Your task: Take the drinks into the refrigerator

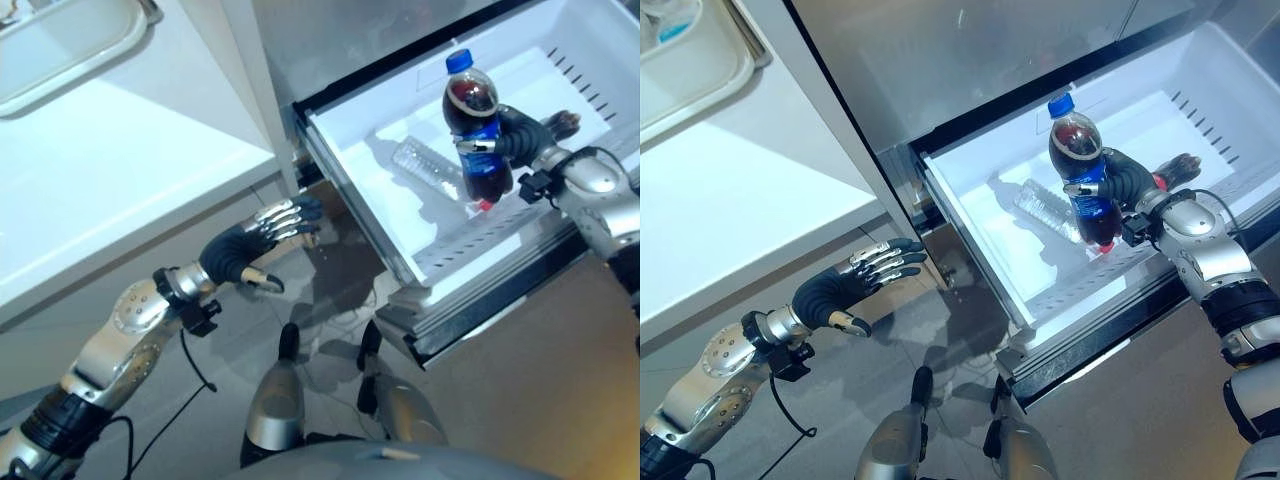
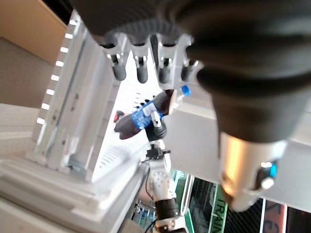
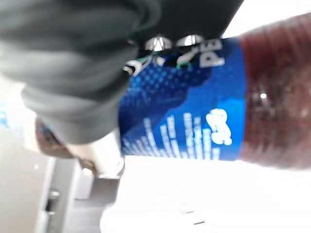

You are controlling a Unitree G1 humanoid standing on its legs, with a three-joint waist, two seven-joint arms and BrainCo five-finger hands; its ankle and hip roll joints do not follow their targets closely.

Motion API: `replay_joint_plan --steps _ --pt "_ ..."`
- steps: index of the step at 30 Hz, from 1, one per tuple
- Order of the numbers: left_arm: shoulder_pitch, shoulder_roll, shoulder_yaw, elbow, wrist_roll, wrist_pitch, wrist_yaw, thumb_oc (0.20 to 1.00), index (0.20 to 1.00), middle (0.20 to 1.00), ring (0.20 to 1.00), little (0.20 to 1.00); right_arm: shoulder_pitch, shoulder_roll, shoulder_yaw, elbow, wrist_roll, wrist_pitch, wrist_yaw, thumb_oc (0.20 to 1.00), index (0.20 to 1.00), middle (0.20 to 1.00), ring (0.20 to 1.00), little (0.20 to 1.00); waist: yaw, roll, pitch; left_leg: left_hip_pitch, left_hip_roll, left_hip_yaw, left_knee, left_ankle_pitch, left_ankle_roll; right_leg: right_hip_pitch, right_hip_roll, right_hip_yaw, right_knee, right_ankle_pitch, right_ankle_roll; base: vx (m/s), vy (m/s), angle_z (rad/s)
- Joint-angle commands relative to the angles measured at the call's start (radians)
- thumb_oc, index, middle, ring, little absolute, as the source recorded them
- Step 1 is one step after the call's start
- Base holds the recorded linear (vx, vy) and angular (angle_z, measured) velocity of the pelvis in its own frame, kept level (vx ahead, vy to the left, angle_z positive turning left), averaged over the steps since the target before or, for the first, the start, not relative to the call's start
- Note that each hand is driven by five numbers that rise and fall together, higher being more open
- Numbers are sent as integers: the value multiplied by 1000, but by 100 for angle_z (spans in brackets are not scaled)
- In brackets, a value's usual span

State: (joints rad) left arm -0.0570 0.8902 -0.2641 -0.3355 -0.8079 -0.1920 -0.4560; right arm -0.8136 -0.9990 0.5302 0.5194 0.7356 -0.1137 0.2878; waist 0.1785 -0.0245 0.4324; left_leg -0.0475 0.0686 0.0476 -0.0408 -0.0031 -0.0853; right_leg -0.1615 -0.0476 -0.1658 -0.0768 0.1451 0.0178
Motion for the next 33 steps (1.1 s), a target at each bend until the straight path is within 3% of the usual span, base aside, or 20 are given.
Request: replay_joint_plan --steps 1,12,23,33 --pt "18 36 -36 -116 -6 -84 17 1000 1000 1000 1000 1000 -143 -55 25 -60 21 -86 -18 200 200 200 200 200 -7 -7 -36 -32 -8 -38 30 17 31 -54 11 38 270 -146 66 -11 -11 4" --pt "-4 51 -57 -126 51 -108 59 1000 1000 1000 1000 1000 -74 32 68 -49 -77 -55 -20 200 200 200 200 200 -8 7 11 -50 -5 -40 34 22 23 -69 4 13 284 -151 59 -19 -12 6" --pt "-95 73 -102 -133 82 -113 96 1000 1000 1000 1000 1000 -156 132 166 72 -228 -11 -34 200 200 200 200 200 -13 2 79 -109 6 -39 58 44 3 -88 -20 -47 291 -143 55 -55 -57 20" --pt "-22 85 -45 -174 84 -107 138 1000 1000 1000 1000 1000 -214 221 221 192 -330 5 -50 200 200 200 200 200 -5 -37 88 -176 7 -41 88 33 9 -151 -8 -38 315 -134 60 -18 -16 5"
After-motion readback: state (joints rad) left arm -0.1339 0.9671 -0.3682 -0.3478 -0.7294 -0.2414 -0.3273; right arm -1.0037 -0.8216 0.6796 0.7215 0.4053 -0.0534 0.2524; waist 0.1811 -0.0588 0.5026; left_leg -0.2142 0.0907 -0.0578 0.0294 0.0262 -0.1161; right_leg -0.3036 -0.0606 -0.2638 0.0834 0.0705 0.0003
